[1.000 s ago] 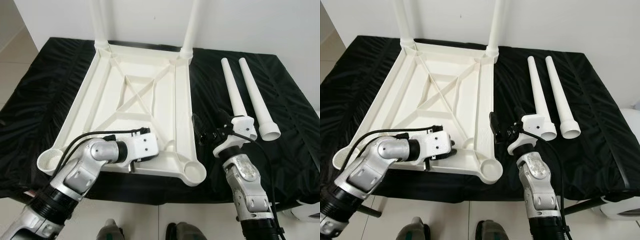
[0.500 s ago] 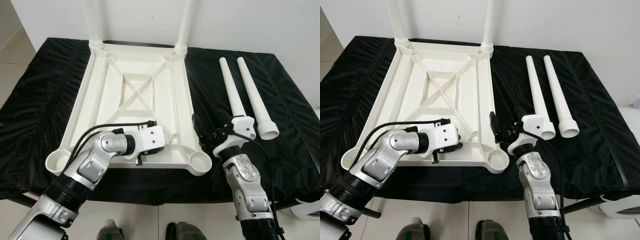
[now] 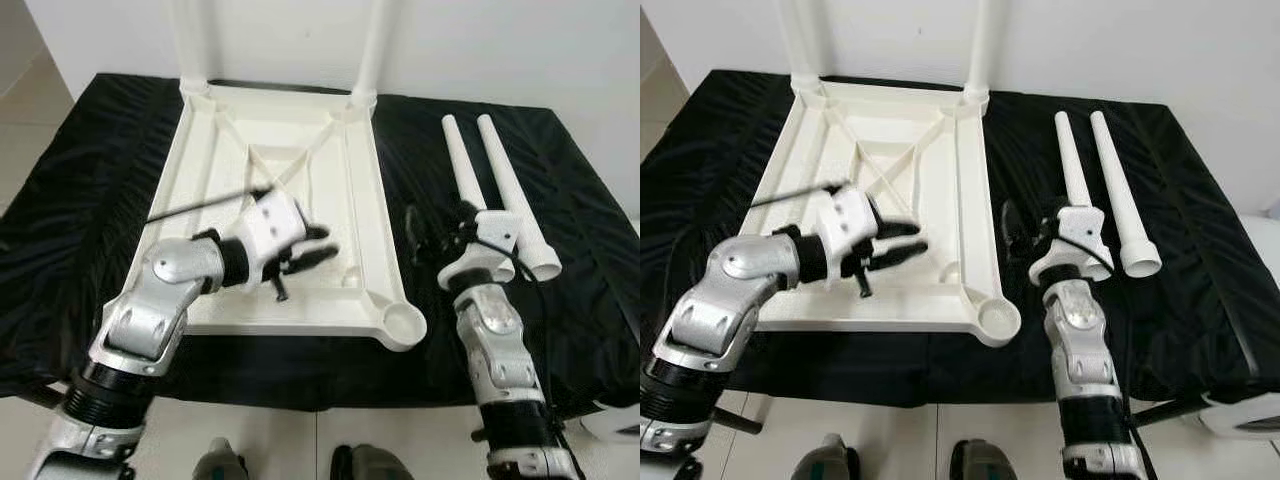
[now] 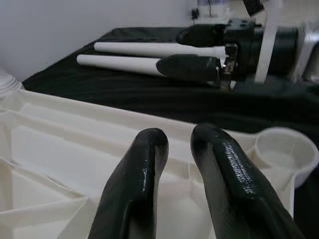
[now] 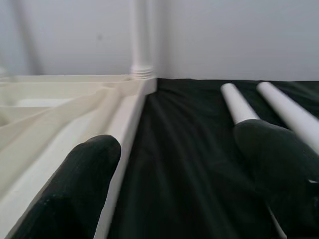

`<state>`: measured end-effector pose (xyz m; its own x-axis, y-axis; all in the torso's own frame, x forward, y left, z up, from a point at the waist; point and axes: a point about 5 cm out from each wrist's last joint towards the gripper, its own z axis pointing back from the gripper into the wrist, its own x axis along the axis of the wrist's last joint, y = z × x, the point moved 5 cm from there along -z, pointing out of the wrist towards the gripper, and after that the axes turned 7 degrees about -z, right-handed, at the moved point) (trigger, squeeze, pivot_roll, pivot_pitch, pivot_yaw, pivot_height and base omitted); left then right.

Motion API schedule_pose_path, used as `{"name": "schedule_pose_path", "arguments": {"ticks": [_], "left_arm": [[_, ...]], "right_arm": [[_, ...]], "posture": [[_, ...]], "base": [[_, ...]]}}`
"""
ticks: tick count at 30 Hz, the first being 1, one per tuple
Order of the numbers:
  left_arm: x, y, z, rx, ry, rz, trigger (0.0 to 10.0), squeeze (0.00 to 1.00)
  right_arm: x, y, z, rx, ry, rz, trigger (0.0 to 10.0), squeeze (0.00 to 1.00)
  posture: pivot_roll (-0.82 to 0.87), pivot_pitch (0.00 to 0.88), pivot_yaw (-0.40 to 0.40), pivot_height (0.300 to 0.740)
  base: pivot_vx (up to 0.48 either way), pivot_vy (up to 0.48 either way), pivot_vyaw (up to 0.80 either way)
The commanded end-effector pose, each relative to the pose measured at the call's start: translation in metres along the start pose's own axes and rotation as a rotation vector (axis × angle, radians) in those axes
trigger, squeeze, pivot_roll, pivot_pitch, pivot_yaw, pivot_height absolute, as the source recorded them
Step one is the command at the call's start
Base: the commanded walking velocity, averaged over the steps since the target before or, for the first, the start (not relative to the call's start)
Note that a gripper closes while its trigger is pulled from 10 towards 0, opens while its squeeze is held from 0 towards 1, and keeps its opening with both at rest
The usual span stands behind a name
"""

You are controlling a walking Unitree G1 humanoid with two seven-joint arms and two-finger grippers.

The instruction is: Building children table

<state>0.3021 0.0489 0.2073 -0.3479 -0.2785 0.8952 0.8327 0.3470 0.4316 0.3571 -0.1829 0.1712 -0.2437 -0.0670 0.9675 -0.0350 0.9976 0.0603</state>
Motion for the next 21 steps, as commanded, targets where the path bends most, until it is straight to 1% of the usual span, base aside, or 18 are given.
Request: {"name": "schedule_pose_path", "arguments": {"ticks": [1, 2, 4, 6, 7, 8, 12, 13, 15, 16, 18, 21], "left_arm": [[-0.009, 0.015, -0.003, 0.137, 0.038, 0.018, 10.0, 0.00], [-0.009, 0.015, -0.003, 0.137, 0.038, 0.018, 10.0, 0.00], [-0.009, 0.021, -0.008, 0.207, 0.035, 0.047, 10.0, 0.00], [-0.008, 0.022, -0.009, 0.221, 0.029, 0.059, 10.0, 0.00], [-0.006, 0.022, -0.013, 0.264, 0.019, 0.097, 10.0, 0.00], [-0.005, 0.020, -0.015, 0.272, 0.018, 0.107, 10.0, 0.00], [-0.003, 0.015, -0.018, 0.275, 0.016, 0.114, 10.0, 0.00], [-0.003, 0.011, -0.019, 0.265, 0.014, 0.119, 10.0, 0.00], [-0.001, 0.008, -0.020, 0.266, 0.017, 0.134, 10.0, 0.00], [-0.001, 0.008, -0.020, 0.266, 0.017, 0.134, 10.0, 0.00], [0.001, 0.007, -0.021, 0.269, 0.019, 0.154, 10.0, 0.00], [0.001, 0.003, -0.023, 0.258, 0.028, 0.171, 10.0, 0.00]], "right_arm": [[-0.003, -0.014, -0.005, -0.067, 0.008, 0.011, 10.0, 0.00], [-0.003, -0.014, -0.005, -0.067, 0.008, 0.011, 10.0, 0.00], [-0.001, -0.020, -0.010, -0.105, 0.004, 0.015, 10.0, 0.00], [-0.001, -0.022, -0.012, -0.116, 0.004, 0.014, 10.0, 0.00], [0.000, -0.031, -0.017, -0.179, 0.007, 0.011, 10.0, 0.00], [0.000, -0.033, -0.020, -0.198, 0.010, 0.019, 10.0, 0.00], [0.001, -0.038, -0.024, -0.237, 0.010, 0.015, 10.0, 0.00], [0.001, -0.041, -0.025, -0.261, 0.015, 0.013, 10.0, 0.00], [-0.004, -0.048, -0.027, -0.317, 0.041, 0.007, 10.0, 0.00], [-0.004, -0.048, -0.027, -0.317, 0.041, 0.007, 10.0, 0.00], [-0.010, -0.054, -0.027, -0.369, 0.068, -0.008, 10.0, 0.00], [-0.014, -0.056, -0.026, -0.392, 0.090, -0.021, 10.0, 0.00]], "posture": [[0.04, 0.046, -0.055, 0.740], [0.04, 0.046, -0.055, 0.740], [0.04, 0.045, -0.056, 0.740], [0.04, 0.045, -0.056, 0.740], [0.04, 0.043, -0.060, 0.740], [0.04, 0.043, -0.060, 0.740], [0.04, 0.043, -0.064, 0.740], [0.04, 0.042, -0.066, 0.740], [0.05, 0.041, -0.070, 0.740], [0.05, 0.041, -0.070, 0.740], [0.05, 0.040, -0.070, 0.740], [0.05, 0.039, -0.070, 0.740]], "base": [[0.000, 0.000, 0.00], [0.000, 0.000, 0.00], [0.000, 0.000, 0.00], [0.000, 0.000, 0.00], [0.000, 0.000, 0.00], [0.000, 0.000, 0.00], [0.000, 0.000, 0.00], [0.000, 0.000, 0.00], [0.000, 0.000, 0.00], [0.000, 0.000, 0.00], [0.000, 0.000, 0.00], [0.000, 0.000, 0.00]]}}
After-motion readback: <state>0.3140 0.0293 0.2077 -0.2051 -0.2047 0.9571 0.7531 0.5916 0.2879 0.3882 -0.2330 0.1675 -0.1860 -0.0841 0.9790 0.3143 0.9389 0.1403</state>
